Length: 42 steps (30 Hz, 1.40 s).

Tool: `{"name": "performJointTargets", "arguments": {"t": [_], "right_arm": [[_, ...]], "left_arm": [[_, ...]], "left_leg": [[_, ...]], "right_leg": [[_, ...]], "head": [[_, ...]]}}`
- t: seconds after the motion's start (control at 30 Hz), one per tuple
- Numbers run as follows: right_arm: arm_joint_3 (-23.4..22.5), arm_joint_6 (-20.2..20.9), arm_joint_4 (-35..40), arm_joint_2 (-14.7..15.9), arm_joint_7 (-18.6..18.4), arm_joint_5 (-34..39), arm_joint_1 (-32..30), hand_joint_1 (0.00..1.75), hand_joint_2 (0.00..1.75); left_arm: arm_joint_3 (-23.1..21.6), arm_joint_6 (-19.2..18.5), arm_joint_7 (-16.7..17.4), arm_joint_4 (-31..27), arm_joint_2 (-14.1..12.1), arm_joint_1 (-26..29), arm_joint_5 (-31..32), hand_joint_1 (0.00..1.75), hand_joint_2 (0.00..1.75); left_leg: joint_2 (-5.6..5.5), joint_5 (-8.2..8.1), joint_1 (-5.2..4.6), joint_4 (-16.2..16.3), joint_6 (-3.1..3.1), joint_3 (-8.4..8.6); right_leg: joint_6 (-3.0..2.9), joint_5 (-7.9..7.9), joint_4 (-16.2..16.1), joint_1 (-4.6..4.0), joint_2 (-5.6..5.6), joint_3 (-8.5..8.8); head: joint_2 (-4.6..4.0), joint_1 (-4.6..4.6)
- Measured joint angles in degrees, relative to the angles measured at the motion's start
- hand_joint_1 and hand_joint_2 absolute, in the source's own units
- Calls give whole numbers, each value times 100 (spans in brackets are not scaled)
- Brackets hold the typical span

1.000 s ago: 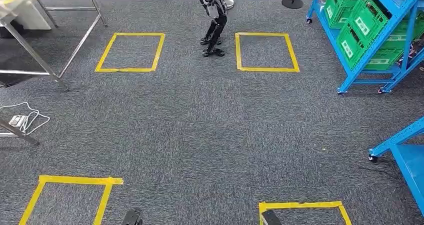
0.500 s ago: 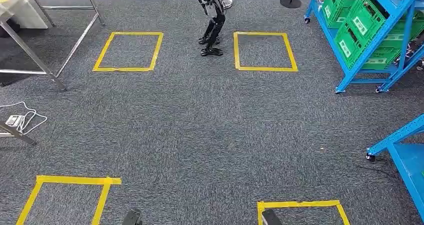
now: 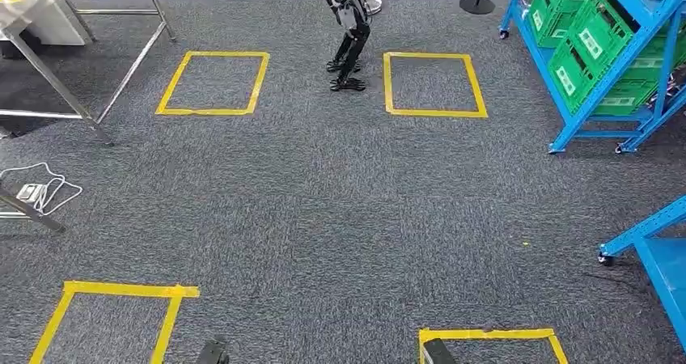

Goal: Take the parts from the cabinet and place them on the table.

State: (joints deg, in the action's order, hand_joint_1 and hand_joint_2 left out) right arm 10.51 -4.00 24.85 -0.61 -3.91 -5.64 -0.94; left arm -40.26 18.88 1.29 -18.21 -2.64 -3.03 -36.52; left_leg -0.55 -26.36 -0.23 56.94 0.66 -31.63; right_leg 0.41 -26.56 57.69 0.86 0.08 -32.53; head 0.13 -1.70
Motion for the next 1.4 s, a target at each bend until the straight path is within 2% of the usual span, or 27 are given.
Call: {"name": "performJointTargets", "arguments": {"t": [0.07,0.1,0.17,0.2,0.23,0.3,0.37,0.4,0.53,0.57,0.6,0.67,0.73,0.77,0.8,0.87,0.9,0.97,1.03,1.1,1.13,1.2,1.23,1.27,1.3,1.37,1.4], "right_arm": [[-2,0,0,2,0,0,4,0,0],[-4,0,0,4,0,0,7,0,0],[-2,0,0,0,0,0,3,0,0],[-2,0,-2,0,0,2,1,0,0],[-2,0,-2,2,0,2,0,0,0],[-2,0,-2,4,0,2,2,0,0],[-2,0,-2,-11,0,2,5,0,0],[-2,0,-2,-28,0,2,7,0,0],[0,13,0,-55,0,2,7,0,0],[0,13,4,-40,0,2,9,0,0],[0,11,7,-24,4,2,13,0,0],[0,11,4,-26,4,7,26,0,0],[0,4,0,-15,2,20,0,0,0],[0,0,-2,-9,4,22,-9,0,0],[0,-4,-4,-2,4,28,-11,0,0],[0,-7,-4,11,4,44,-1,0,0],[0,-7,-4,7,4,52,9,0,0],[2,-9,-4,-7,11,57,15,0,0],[0,-9,-4,0,13,59,6,0,0],[-2,-18,-4,4,20,61,5,0,0],[-2,-22,-4,4,20,61,9,0,0],[0,-22,-4,2,22,63,10,0,0],[0,-22,-7,2,22,66,1,0,0],[0,-22,-9,4,24,66,-7,0,0],[0,-22,-9,7,24,66,-13,0,0],[0,-22,-9,4,35,66,-10,0,0],[0,-22,-9,-6,44,70,-11,0,0]], "left_arm": [[0,0,0,0,-13,0,0,0,0],[0,0,-2,0,-7,-3,0,0,0],[0,0,-2,0,-7,0,0,0,0],[0,0,-2,0,-7,8,0,0,0],[0,0,-2,0,-7,13,0,0,0],[0,0,-2,0,-7,13,0,0,0],[0,0,-2,0,-15,7,0,0,0],[0,0,-4,0,-28,-3,0,0,0],[2,0,-9,0,-42,7,-9,0,0],[4,0,-11,0,-31,11,-9,0,0],[4,0,-18,0,-31,4,-9,0,0],[13,-2,-20,0,-26,-9,-9,0,0],[15,-15,-17,0,-13,-4,-9,0,0],[15,-15,-17,0,-13,-2,-9,0,0],[17,-13,-20,0,-9,-2,-9,0,0],[20,-13,-17,0,2,-3,-9,0,0],[22,-13,-20,0,-2,-5,-9,0,0],[26,-11,-20,0,-15,-9,-7,0,0],[24,-9,-17,0,-13,-11,-7,0,0],[24,-11,-17,0,-17,-13,2,0,0],[24,-11,-17,0,-13,-21,2,0,0],[24,-13,-15,0,-15,-17,2,0,0],[24,-18,-13,0,-15,-8,2,0,0],[24,-17,-13,0,-15,-3,2,0,0],[24,-20,-11,0,-15,0,2,0,0],[24,-20,-11,0,-17,0,2,0,0],[24,-20,-13,0,-24,1,2,0,0]], "left_leg": [[15,-110,31,122,-55,-37],[31,-290,43,395,-83,-154],[36,-705,69,1284,-126,-599],[38,-833,78,1679,-136,-815],[40,-830,81,1872,-134,-942],[40,-424,80,1370,-98,-747],[43,111,54,291,-1,-228],[59,40,19,96,33,-130],[41,71,-44,8,116,-137],[45,146,42,-148,144,-33],[41,147,13,-201,167,11],[47,139,0,-202,214,39],[32,113,-16,-194,217,49],[19,99,-16,-191,206,65],[9,77,-14,-186,184,91],[0,-2,4,-123,127,143],[7,-61,-11,-59,77,133],[7,-144,-42,-15,24,128],[11,-169,-15,-13,-8,135],[27,-299,23,166,-65,88],[36,-470,36,534,-94,-84],[44,-824,52,1518,-125,-654],[44,-885,52,1873,-125,-906],[43,-794,51,1964,-112,-1043],[43,-528,48,1739,-81,-1018],[44,135,19,779,27,-650],[57,347,-29,343,100,-482]], "right_leg": [[-60,16,-26,60,5,27],[-110,6,-26,55,3,36],[-127,-6,-24,29,1,41],[-133,-11,-23,14,0,41],[-136,-14,-22,3,0,44],[-145,-25,-23,-9,5,71],[-137,-44,-30,-16,17,107],[-128,-48,-21,-37,17,97],[-5,-41,-80,-12,3,93],[0,-68,-18,-17,-14,62],[-16,-147,141,-26,-10,-16],[-89,-498,1059,-7,-8,-492],[-48,-640,1762,9,-9,-925],[3,-576,1712,19,-10,-941],[78,-404,1389,30,-11,-809],[222,45,326,68,-14,-288],[198,106,19,80,-26,-152],[45,67,25,45,3,-94],[-23,40,23,13,5,-97],[-103,7,6,58,16,-13],[-141,-20,7,47,17,25],[-178,-76,7,12,17,65],[-180,-105,8,-1,19,87],[-188,-154,8,-16,27,122],[-193,-202,7,-30,38,184],[-192,-304,-5,-54,40,349],[-187,-352,-28,-50,37,352]], "head": [[0,-2],[0,-18],[0,-13],[0,-15],[0,-15],[0,-15],[0,-13],[0,-4],[0,-13],[0,-9],[0,7],[0,20],[0,17],[0,15],[0,17],[0,17],[0,20],[0,11],[0,15],[0,4],[0,0],[0,0],[0,0],[0,0],[0,0],[0,2],[0,2]]}}
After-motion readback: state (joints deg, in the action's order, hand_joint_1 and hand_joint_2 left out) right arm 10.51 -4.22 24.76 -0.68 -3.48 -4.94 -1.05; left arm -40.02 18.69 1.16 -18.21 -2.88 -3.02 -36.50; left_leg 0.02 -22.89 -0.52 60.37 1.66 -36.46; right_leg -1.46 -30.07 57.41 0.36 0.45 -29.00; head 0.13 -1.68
